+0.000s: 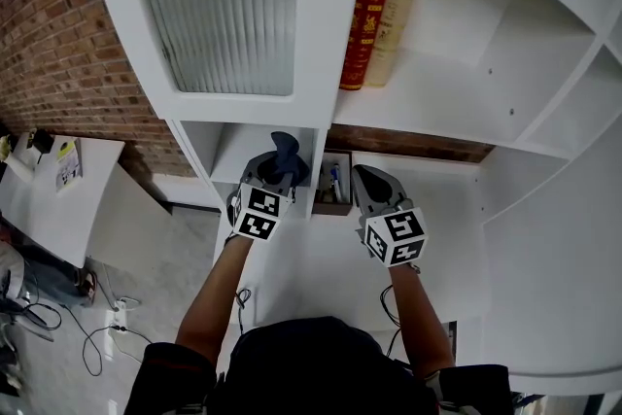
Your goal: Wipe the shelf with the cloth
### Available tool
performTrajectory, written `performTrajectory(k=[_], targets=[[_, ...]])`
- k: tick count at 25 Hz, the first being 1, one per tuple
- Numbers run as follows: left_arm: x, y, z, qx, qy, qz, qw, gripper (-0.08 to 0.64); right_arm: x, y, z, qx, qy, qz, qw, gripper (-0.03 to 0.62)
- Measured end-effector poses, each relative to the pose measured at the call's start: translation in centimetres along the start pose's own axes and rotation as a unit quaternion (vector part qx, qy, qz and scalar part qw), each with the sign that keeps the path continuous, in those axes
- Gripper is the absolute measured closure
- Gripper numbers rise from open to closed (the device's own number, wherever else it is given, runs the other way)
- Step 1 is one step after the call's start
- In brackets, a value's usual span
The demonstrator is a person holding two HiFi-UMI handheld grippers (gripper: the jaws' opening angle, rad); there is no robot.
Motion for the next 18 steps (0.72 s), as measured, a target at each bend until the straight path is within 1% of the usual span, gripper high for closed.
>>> performTrajectory(k=[3, 5, 8, 14, 18], targets=[[-1.1, 0.0, 0.7, -0.041, 0.004, -0.002, 0.9991, 0.491, 0.0, 0.3, 0.4, -0.003, 0.002, -0.001, 1.000, 0.578], [-1.7, -0.1, 1.2, -0.075, 0.008, -0.003, 0.9971, 0.490, -0.1, 0.5, 0.5, -0.005, 0.001, -0.002, 1.000, 0.578], [-2.8, -0.2, 1.7, -0.115, 0.018, -0.004, 0.9932, 0.490, -0.3, 0.7, 0.6, -0.007, -0.001, -0.004, 1.000, 0.578], [-4.0, 0.2, 2.8, -0.204, 0.031, -0.011, 0.9784, 0.490, -0.5, 1.3, 0.8, -0.010, -0.002, -0.010, 1.000, 0.578], [-4.5, 0.4, 3.2, -0.235, 0.033, -0.013, 0.9714, 0.489, -0.4, 1.4, 1.0, -0.010, 0.000, -0.009, 1.000, 0.578]])
Point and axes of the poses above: the fingertips, and each gripper's own axes: x backward along the fingers, z to its right, y out of its underside, the point moved 5 cm from there along x, backward along the fingers, and after that the axes turned 12 degrees about -y, right-handed, at the moved point
